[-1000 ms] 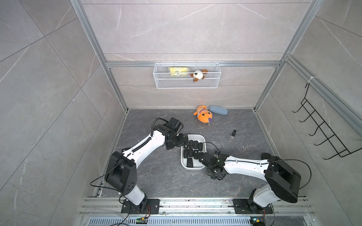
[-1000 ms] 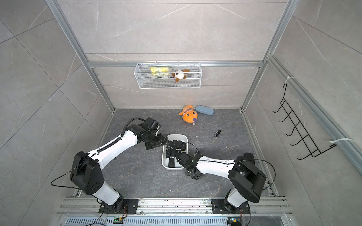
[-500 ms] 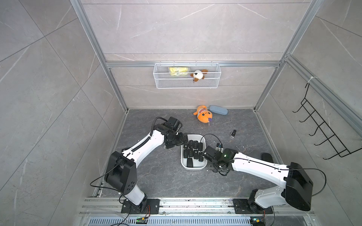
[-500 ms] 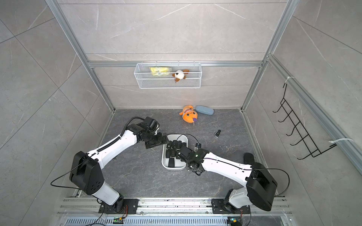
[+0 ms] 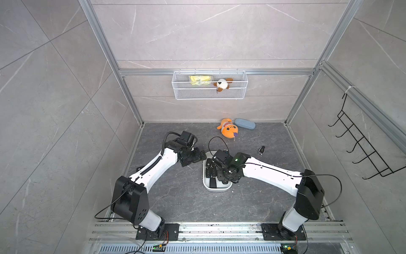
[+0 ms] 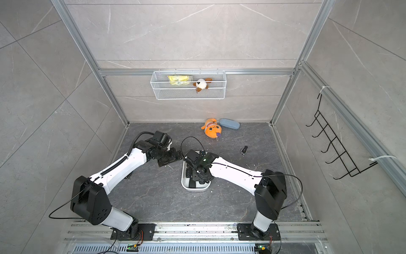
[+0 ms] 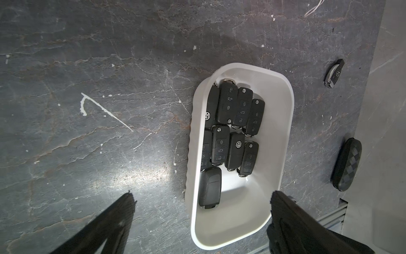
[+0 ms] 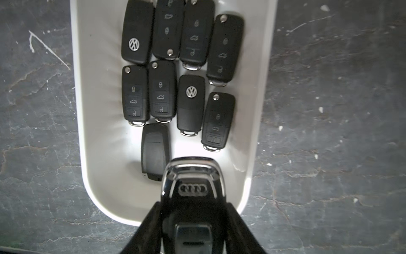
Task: Place the car key into the storage box
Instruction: Pick up the car key from the center of the board, then place the car key in the storage box.
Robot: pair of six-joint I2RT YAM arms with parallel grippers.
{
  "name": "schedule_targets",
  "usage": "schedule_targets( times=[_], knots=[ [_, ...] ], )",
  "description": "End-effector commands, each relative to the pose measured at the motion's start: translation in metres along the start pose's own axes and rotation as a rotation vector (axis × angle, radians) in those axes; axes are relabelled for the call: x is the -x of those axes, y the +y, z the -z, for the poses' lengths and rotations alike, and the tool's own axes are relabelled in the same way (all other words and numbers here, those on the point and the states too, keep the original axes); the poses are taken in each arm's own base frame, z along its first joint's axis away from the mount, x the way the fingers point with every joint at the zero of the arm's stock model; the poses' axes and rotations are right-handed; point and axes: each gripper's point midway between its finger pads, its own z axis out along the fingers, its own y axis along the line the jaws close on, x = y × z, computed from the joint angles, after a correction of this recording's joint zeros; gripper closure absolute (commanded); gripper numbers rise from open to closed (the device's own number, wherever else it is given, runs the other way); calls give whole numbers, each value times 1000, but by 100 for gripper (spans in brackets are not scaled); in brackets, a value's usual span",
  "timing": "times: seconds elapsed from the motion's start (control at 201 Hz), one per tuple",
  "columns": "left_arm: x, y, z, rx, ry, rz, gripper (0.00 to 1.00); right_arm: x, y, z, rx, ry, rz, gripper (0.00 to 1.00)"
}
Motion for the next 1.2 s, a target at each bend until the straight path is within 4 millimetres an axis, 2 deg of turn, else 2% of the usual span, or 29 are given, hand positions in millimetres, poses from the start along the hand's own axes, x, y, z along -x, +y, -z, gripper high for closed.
schedule_targets(
  times=[0.0,0.314,0.761,0.921,1.135,1.199],
  knots=[
    [5,-4,12,-40,-38,-16,0,-4,11,-8,44,90,24,56],
    [5,3,12,-46,-43,4,0,-12,10,-43,60,234,-10,56],
    [7,7,10,-54,-39,21,0,-21,6,-74,27,317,-13,56],
    [7,9,11,-51,-37,27,0,-22,4,-80,13,323,-16,55],
    [6,9,11,-53,-35,33,0,-21,2,-79,13,304,-20,45],
    [6,9,11,-54,-36,35,0,-20,2,-78,16,301,-20,45]
  ],
)
